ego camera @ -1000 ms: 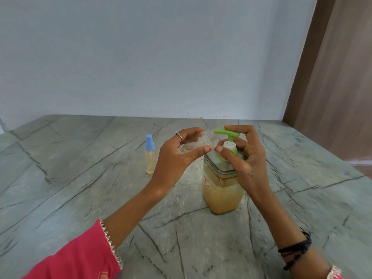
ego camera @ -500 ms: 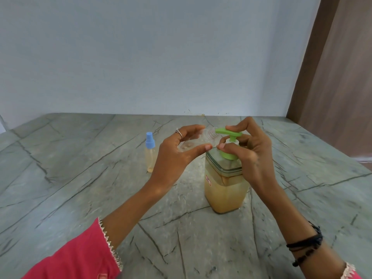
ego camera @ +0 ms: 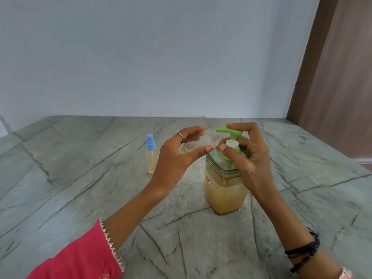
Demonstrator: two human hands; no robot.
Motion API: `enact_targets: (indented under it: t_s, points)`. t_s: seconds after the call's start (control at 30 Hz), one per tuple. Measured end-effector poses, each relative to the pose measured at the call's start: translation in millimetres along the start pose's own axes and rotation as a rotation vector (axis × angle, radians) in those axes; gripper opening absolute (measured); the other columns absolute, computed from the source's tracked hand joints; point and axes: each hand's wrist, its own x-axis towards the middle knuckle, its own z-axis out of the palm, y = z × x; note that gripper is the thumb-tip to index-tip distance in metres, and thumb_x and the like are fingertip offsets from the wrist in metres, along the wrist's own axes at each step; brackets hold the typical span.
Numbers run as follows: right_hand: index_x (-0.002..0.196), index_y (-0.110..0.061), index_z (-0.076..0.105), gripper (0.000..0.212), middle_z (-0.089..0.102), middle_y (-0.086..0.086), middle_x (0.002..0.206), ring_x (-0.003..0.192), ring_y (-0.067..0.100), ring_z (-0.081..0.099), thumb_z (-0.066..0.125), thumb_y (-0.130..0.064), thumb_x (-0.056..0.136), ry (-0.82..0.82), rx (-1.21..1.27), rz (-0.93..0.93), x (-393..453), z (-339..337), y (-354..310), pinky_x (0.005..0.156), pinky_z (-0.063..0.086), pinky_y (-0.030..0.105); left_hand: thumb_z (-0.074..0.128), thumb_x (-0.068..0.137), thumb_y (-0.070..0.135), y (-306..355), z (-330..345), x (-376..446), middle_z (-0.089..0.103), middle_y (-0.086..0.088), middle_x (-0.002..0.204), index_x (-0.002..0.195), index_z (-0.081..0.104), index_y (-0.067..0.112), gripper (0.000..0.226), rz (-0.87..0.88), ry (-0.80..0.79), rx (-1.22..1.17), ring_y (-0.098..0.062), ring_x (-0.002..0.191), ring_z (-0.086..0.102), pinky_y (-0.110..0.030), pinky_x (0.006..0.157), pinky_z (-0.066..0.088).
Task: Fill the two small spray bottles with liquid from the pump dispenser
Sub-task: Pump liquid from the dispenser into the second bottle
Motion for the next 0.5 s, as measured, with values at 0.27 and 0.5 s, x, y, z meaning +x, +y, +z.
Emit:
enact_targets:
  t_s: [0.27,0.5]
  points:
    - [0.111,-0.035,0.048,0.026,0.072,-0.003,0.088,0.083,0.017,0.07,0.056,-0.035,0.087,-0.023,-0.039,-0.049,-2.1,-1.0,1.9,0.071,0.054,0.03,0.069,0.064,0.038,1.5,-0.8,0.4,0.065,0.02,0.099,0.102,0.06,0.035,0.039,0.017,0.004,-0.001,0.008,0.1,0.058,-0.018,0.092,0.048]
    - [0.113,-0.033,0.048,0.027,0.072,-0.002,0.086,0.079,0.018,0.069,0.055,-0.036,0.087,-0.015,-0.054,-0.064,-3.2,-0.5,3.7,0.067,0.053,0.031,0.069,0.064,0.038,2.8,-3.3,1.2,0.065,0.017,0.103,0.103,0.061,0.034,0.04,0.022,0.009,-0.004,0.007,0.102,0.058,-0.017,0.092,0.047]
